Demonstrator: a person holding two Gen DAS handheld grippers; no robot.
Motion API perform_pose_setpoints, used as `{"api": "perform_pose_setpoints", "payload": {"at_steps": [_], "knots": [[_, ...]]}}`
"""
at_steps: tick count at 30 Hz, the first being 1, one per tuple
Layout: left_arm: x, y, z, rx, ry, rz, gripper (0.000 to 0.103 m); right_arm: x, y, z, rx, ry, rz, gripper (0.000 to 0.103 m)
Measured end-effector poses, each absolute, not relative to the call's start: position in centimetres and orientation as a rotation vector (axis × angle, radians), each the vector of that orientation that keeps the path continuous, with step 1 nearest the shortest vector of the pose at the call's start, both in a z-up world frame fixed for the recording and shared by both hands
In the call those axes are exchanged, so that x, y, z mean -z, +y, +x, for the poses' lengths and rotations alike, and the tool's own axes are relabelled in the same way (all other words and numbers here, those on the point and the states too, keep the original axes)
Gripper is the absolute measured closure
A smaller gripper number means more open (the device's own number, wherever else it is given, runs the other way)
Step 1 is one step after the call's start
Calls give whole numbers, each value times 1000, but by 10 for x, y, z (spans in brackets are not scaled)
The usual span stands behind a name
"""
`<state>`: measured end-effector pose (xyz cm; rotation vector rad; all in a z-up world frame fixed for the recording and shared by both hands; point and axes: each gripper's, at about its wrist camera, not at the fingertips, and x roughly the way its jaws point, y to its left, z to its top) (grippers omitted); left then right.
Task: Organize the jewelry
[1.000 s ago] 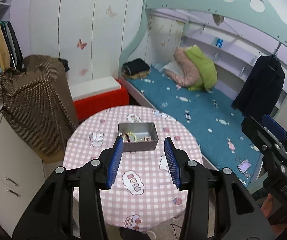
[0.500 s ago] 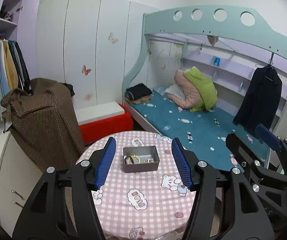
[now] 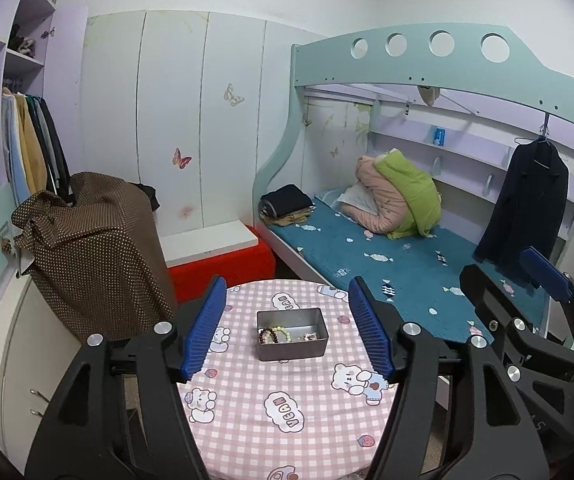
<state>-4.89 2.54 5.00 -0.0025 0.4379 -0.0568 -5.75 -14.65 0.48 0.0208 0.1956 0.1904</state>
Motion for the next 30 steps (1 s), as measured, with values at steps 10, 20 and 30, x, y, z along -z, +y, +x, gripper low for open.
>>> {"api": "perform_pose_setpoints", "payload": {"at_steps": [10,20,30], "knots": [[-52,31,-44,52,424,-10,16,-5,-151,-57,-167,186,35,20],[-50,30,-40,51,430,-11,15,-4,-151,-56,-164,187,33,18],[-47,32,-37,30,435,-14,15,-4,-147,-47,-179,195,28,18]]}}
